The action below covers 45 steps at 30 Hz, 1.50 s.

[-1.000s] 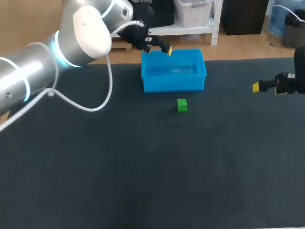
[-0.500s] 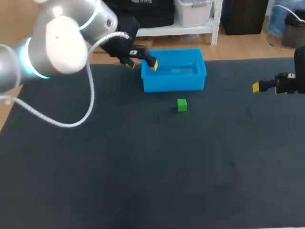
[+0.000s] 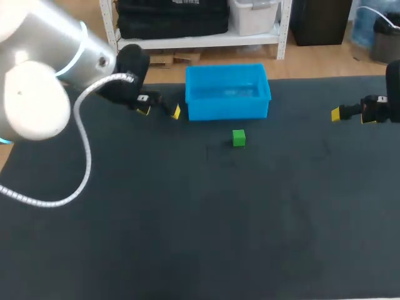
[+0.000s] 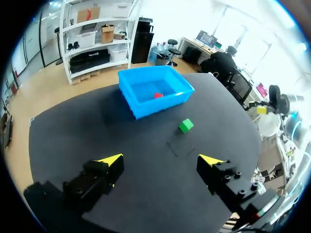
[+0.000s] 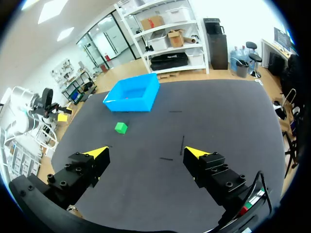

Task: Use the left arm to pick the red cube and place it into the blue plastic box first, then use the right arm to grasp the green cube and put it into the same blue plastic box after the first action is fully finished.

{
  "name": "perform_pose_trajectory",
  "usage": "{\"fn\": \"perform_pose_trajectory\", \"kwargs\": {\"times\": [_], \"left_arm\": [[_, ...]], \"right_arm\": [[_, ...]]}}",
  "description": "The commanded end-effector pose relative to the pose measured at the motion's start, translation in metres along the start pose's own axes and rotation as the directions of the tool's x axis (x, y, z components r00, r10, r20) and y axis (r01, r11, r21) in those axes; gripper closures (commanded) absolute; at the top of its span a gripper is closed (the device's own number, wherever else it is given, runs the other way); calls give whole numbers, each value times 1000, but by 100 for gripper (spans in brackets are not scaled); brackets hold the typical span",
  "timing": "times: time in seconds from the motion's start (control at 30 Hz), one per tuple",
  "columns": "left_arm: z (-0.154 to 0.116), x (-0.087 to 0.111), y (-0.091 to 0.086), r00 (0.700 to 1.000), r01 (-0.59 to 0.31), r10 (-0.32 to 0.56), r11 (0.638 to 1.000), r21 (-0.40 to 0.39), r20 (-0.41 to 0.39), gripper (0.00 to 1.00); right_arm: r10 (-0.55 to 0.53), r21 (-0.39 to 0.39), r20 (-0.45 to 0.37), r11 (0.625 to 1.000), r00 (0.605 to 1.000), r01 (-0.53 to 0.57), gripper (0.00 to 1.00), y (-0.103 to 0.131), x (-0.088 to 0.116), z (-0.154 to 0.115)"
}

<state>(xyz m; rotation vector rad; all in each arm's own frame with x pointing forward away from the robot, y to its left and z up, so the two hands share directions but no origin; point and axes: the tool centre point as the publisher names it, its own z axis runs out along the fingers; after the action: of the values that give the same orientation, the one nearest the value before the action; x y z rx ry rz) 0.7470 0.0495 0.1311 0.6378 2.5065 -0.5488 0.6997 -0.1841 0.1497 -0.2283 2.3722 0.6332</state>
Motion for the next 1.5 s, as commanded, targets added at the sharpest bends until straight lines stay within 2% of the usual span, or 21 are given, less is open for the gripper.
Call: {"fn": "perform_pose_trajectory", "kwargs": {"times": [0.03, 0.2, 0.3, 0.53, 0.63, 0.73, 0.87, 1.1, 1.33, 1.5], "left_arm": [[-9, 26, 1, 993, -2, -1, 1000, 26, 117, 0], [-7, 23, 0, 993, -20, 14, 999, 50, 113, 0], [-4, 24, 0, 996, -22, 17, 999, 49, 90, 0], [-4, 24, 0, 996, -22, 17, 999, 49, 90, 0], [-4, 24, 0, 996, -22, 17, 999, 49, 90, 0], [-4, 24, 0, 996, -22, 17, 999, 49, 90, 0], [-4, 24, 0, 996, -22, 17, 999, 49, 90, 0], [-4, 24, 0, 996, -22, 17, 999, 49, 90, 0], [-4, 24, 0, 996, -22, 17, 999, 49, 90, 0], [-4, 24, 0, 996, -22, 17, 999, 49, 90, 0]], "right_arm": [[-1, -2, -1, 1000, 1000, 1, 0, -1, 0, 0], [-1, -2, -1, 1000, 1000, 1, 0, -1, 0, 0], [-1, -2, -1, 1000, 1000, 1, 0, -1, 0, 0], [-1, -2, -1, 1000, 1000, 1, 0, -1, 0, 0], [-2, -3, -29, 1000, 1000, 2, 0, 8, -3, 3], [21, 13, -94, 1000, 995, -19, 0, 17, -5, 12], [20, 94, -150, 996, 989, -6, 0, 29, -9, 23], [-29, 234, -190, 970, 981, 74, 0, 45, -12, 41], [-61, 280, -257, 950, 964, 135, 0, 66, -3, 70], [-73, 310, -289, 936, 955, 165, 0, 70, 1, 91]]}}
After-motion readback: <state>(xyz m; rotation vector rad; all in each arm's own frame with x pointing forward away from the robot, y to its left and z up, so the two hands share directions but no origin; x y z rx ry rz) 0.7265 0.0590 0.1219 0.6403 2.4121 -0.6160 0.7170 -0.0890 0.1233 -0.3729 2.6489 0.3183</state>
